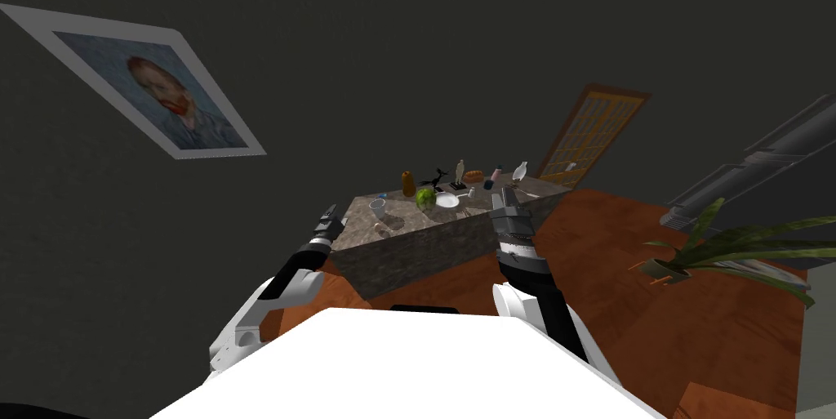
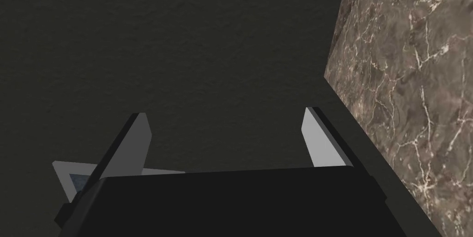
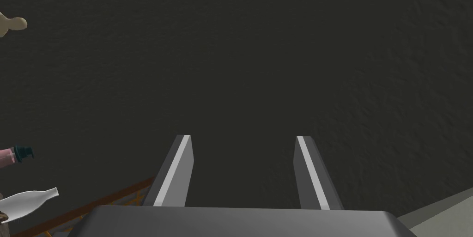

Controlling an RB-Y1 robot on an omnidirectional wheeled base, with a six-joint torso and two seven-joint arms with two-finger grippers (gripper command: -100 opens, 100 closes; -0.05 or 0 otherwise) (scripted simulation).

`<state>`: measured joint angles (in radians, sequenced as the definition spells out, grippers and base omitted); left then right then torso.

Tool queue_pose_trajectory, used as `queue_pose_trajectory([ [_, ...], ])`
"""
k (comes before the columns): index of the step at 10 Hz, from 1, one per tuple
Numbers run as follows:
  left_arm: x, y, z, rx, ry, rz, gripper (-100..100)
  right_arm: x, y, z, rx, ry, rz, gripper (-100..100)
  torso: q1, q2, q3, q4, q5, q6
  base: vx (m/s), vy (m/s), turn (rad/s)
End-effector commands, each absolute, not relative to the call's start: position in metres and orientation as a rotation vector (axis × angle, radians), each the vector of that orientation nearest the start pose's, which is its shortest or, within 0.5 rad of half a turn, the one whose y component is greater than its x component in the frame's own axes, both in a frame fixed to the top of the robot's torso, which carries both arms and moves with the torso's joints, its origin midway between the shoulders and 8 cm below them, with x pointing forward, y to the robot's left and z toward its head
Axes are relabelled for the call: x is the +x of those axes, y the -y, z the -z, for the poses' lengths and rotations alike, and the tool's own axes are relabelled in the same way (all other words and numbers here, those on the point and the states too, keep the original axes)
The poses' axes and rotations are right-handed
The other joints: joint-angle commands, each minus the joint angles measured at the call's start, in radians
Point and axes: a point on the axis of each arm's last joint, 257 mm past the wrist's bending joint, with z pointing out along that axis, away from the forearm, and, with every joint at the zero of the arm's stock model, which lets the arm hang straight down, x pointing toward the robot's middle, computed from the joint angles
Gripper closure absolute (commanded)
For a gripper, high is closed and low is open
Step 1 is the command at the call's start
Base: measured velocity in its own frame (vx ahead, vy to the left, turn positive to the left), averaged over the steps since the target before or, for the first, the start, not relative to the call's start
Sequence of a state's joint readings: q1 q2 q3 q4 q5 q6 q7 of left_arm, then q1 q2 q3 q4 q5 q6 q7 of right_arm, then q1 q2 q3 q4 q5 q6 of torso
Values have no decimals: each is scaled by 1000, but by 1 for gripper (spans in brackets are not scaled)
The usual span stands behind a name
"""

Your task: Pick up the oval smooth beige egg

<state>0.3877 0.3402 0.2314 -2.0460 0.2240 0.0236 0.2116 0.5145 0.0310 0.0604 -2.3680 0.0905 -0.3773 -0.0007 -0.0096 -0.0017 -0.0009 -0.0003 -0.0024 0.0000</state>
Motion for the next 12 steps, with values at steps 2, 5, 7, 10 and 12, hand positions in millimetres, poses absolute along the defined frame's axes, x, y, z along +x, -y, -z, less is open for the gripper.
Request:
queue_pose_trajectory([
  [2, 425, -441, 141, -1277, -1008, 1093, -100, 349, 256, -35, 672, -669, -1284, 0, 2, 0, 0, 0, 0, 0, 26, -127, -19],
  [5, 421, -476, 163, -1383, -1019, 1025, -100, 349, 256, -35, 672, -669, -1284, 0, 1, 0, 0, 0, 0, 0, 36, -149, -25],
  [7, 416, -495, 177, -1453, -1028, 979, -100, 349, 256, -35, 672, -669, -1284, 0, 0, -1, -1, 0, 0, 0, 59, -145, -15],
  [10, 404, -531, 198, -1565, -1023, 900, -100, 349, 256, -35, 672, -669, -1284, 0, 3, -1, 0, 0, 1, 0, 46, -130, -27],
  [12, 396, -550, 210, -1629, -1020, 852, -100, 349, 256, -35, 672, -669, -1284, 0, 1, -2, -1, 0, 0, 0, 59, -131, -12],
])
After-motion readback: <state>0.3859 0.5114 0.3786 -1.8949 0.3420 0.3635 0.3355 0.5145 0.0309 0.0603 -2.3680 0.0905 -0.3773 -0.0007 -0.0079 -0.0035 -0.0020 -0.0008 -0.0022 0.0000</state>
